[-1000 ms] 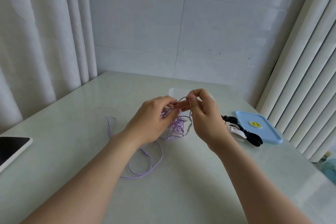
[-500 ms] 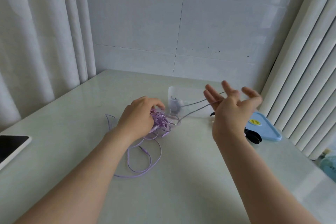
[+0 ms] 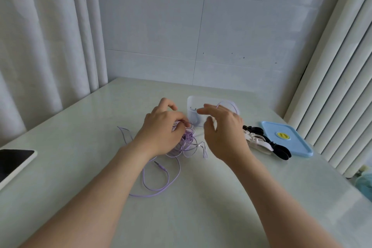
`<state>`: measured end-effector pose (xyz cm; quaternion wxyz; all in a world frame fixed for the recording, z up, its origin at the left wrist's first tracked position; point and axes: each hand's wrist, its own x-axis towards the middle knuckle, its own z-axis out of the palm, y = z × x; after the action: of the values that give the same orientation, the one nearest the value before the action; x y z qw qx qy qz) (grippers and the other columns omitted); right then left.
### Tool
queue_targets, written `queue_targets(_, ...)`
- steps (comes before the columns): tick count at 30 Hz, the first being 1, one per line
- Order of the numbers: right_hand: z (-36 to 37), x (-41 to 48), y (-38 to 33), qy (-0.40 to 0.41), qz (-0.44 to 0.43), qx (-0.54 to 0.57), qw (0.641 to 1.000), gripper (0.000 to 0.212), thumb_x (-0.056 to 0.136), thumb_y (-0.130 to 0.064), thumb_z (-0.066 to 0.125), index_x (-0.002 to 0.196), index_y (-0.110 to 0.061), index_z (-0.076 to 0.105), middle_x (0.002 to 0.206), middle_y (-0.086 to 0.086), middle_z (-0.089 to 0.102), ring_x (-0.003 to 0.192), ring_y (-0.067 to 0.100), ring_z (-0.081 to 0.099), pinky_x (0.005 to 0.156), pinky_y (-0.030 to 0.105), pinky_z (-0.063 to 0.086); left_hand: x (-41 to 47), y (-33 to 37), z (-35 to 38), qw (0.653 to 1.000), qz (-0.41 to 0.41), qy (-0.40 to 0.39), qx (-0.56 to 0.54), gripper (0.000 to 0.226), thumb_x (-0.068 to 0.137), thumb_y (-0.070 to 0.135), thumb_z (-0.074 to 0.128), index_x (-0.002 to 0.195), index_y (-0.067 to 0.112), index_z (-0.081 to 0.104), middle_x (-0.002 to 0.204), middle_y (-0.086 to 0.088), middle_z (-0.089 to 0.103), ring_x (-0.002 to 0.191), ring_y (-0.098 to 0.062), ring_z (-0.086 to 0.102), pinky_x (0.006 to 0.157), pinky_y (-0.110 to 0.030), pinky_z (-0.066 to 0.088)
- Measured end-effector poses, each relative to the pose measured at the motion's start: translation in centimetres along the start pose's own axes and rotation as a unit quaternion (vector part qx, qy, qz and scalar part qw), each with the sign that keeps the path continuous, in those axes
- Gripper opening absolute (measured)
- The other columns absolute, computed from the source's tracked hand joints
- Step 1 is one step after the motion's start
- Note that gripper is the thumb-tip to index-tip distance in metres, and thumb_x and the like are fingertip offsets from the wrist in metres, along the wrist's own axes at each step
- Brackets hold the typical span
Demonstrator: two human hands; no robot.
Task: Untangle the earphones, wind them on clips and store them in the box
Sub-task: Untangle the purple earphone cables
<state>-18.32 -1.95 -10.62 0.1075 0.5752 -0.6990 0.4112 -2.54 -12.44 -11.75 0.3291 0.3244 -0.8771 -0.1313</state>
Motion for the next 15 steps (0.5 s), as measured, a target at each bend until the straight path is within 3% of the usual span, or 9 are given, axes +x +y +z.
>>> queue_targets(2,0.4,-0.3,0.0,-0.039,-0.027,-0.031,0.998,0.021,0.099,-0.025,0.062,0.107,-0.033,0.079,0.120,-0.014,0.075,0.127,0.018,0.060,0.107,0.038,0.032,0.0,0.1,0.0,1.000,0.013,0.015,-0.003,0.024,0.098,0.028,0.058,0.103,0.041,0.077,0.120,0.010,0.044,0.102,-0.018,0.056,0.097,-0.042,0.043)
queue_targets(4,0.5,-0.4,0.1,-0.054,-0.047,-0.044,0.996,0.016,0.100,-0.038,0.064,0.103,-0.036,0.080,0.103,-0.018,0.078,0.110,0.014,0.068,0.101,0.039,0.039,0.0,0.3,0.0,1.000,0.024,0.017,-0.009,0.022,0.098,0.031,0.057,0.105,0.039,0.076,0.115,0.012,0.050,0.103,-0.017,0.056,0.097,-0.045,0.044)
queue_targets(7,0.2,-0.2,0.1,-0.009,-0.047,-0.001,0.999,0.012,0.098,-0.030,0.070,0.097,-0.028,0.081,0.090,-0.013,0.079,0.089,0.014,0.071,0.089,0.041,0.051,-0.1,0.6,-0.1,0.999,0.043,-0.006,-0.022,0.027,0.095,0.041,0.049,0.102,0.038,0.074,0.101,0.015,0.058,0.102,-0.016,0.057,0.094,-0.047,0.048)
queue_targets(10,-0.4,0.3,-0.5,0.068,0.007,0.106,0.992,0.011,0.102,-0.019,0.064,0.096,-0.016,0.073,0.084,-0.011,0.078,0.082,0.003,0.071,0.081,0.033,0.055,-0.2,0.2,0.1,1.000,0.026,-0.015,0.005,0.017,0.097,0.032,0.055,0.095,0.037,0.071,0.095,0.011,0.061,0.098,-0.017,0.058,0.094,-0.046,0.049)
queue_targets(12,-0.9,0.6,-1.0,0.108,0.068,0.234,0.964,0.013,0.109,-0.018,0.052,0.102,-0.011,0.061,0.084,-0.004,0.079,0.083,0.007,0.075,0.083,0.034,0.058,-0.1,-0.3,0.2,0.999,0.001,-0.013,0.029,0.018,0.098,0.027,0.056,0.097,0.035,0.072,0.097,0.009,0.061,0.098,-0.017,0.061,0.093,-0.043,0.049)
queue_targets(15,-2.2,1.0,-1.7,0.155,0.151,0.424,0.880,0.017,0.114,-0.022,0.038,0.109,-0.009,0.047,0.088,0.013,0.079,0.084,0.028,0.079,0.079,0.043,0.065,-0.2,-0.8,0.1,0.998,-0.037,-0.017,0.056,0.024,0.102,0.023,0.051,0.103,0.035,0.072,0.100,0.008,0.057,0.098,-0.021,0.061,0.089,-0.040,0.046)
